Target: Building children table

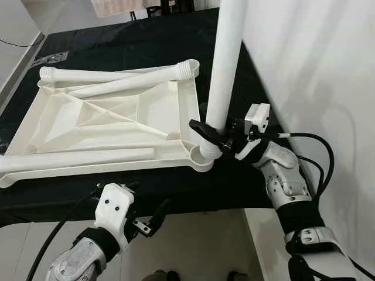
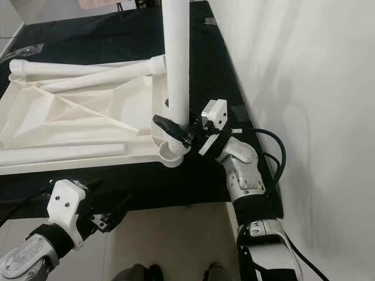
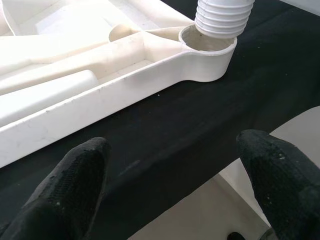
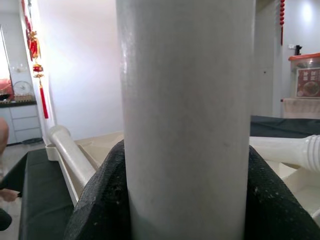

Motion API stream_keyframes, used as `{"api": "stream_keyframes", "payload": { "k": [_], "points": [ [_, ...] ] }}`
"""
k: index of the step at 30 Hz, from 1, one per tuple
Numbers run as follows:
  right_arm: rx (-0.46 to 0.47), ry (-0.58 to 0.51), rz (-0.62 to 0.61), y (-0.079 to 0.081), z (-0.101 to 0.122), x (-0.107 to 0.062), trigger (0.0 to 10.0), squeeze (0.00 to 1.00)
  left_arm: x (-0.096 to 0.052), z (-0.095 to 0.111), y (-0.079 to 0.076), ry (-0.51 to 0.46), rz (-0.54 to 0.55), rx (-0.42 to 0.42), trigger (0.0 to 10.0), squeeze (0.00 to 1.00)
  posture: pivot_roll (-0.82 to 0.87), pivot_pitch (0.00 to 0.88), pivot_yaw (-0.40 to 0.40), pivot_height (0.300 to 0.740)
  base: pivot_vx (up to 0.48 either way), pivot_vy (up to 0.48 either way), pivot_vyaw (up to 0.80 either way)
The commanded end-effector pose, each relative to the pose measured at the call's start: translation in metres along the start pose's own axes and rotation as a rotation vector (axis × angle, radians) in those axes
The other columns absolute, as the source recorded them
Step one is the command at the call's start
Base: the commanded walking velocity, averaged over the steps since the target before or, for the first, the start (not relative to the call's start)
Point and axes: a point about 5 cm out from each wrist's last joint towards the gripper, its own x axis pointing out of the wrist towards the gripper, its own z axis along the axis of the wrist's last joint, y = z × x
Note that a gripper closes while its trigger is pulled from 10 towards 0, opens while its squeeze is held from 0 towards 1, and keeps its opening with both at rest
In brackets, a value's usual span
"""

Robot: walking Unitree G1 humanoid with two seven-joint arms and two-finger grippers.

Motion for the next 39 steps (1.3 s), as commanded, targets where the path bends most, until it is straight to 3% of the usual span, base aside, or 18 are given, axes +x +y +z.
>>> {"api": "stream_keyframes", "payload": {
  "k": [1, 14, 25, 32, 39],
  "points": [
    [0.037, 0.065, 0.083, 0.015, -0.013, 0.001, 10.0, 0.0, -0.001, -0.001, -0.001, 0.014, -0.003, -0.018, 10.0, 0.0, 0.02, 0.268, 0.07, 0.74, 0.0, 0.0, 0.0],
    [0.034, 0.039, 0.167, 0.024, -0.007, 0.014, 10.0, 0.0, -0.002, 0.0, -0.002, 0.01, -0.002, -0.021, 10.0, 0.0, 0.03, 0.275, 0.063, 0.74, 0.0, 0.0, 0.0],
    [0.061, 0.061, 0.092, 0.002, -0.012, 0.025, 10.0, 0.0, -0.004, 0.002, -0.004, 0.008, -0.001, -0.03, 10.0, 0.0, 0.04, 0.289, 0.055, 0.74, 0.0, 0.0, 0.0],
    [0.075, 0.048, 0.167, 0.006, -0.008, 0.032, 10.0, 0.0, -0.005, 0.002, -0.005, 0.009, 0.004, -0.04, 10.0, 0.0, 0.04, 0.295, 0.049, 0.74, 0.0, 0.0, 0.0],
    [0.11, 0.07, 0.262, 0.014, -0.016, 0.025, 10.0, 0.0, -0.006, 0.002, -0.006, 0.011, 0.003, -0.053, 10.0, 0.0, 0.04, 0.296, 0.049, 0.74, 0.0, 0.0, 0.0]
  ]
}}
